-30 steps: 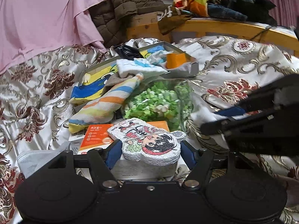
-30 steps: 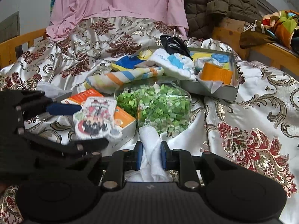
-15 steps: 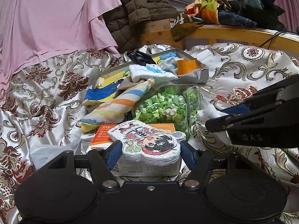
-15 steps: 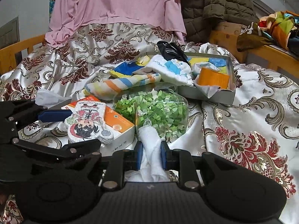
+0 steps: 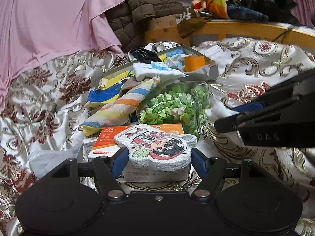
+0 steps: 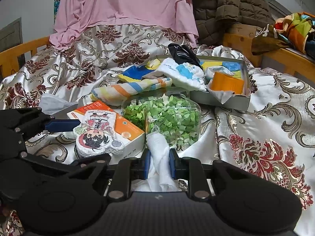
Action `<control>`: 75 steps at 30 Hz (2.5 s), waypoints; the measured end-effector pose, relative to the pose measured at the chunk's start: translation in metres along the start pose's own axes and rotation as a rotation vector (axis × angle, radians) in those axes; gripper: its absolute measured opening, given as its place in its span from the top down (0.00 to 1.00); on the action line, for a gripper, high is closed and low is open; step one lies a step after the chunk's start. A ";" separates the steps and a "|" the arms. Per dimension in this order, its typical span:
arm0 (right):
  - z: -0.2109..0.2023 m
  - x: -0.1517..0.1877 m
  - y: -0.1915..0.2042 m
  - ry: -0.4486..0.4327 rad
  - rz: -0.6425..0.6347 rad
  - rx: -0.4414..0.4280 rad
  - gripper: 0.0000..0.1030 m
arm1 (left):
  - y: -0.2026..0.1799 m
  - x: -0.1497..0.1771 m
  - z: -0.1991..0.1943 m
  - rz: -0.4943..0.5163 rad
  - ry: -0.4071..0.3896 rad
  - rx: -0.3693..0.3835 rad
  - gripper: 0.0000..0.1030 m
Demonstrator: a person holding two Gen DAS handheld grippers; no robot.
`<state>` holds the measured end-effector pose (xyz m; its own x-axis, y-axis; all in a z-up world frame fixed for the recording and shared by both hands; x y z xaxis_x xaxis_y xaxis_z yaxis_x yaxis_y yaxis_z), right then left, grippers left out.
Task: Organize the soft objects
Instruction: 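Lift the white cloth and cartoon-face sponge off the bed with both tools, then carry the cloth and sponge over the painted tray with both tools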
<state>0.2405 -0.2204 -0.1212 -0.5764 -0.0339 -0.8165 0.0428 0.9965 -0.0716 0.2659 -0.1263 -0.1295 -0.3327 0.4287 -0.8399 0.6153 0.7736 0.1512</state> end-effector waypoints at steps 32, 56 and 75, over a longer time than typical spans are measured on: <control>-0.013 -0.015 -0.009 -0.102 0.020 0.012 0.78 | 0.006 -0.016 -0.014 -0.073 -0.119 -0.037 0.33; 0.065 -0.145 -0.112 -0.375 0.263 -0.034 0.78 | 0.042 -0.132 0.051 -0.128 -0.188 -0.092 0.33; 0.138 -0.154 -0.195 -0.373 0.540 -0.088 0.78 | 0.060 -0.204 0.164 -0.202 -0.102 -0.052 0.33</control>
<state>0.4337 -0.4199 -0.0603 -0.1704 0.4636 -0.8695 0.1700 0.8830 0.4375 0.4879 -0.2439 -0.0341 -0.3699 0.2152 -0.9038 0.5047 0.8633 -0.0010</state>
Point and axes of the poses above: each gripper's, at about its wrist camera, not at the fingertips, and z roughly the way its jaws point, y to its left, x to its underside, the point moved 6 cm from there along z, roughly the way its jaws point, and after that the axes turned 3 degrees about x, right-handed, at the moved point
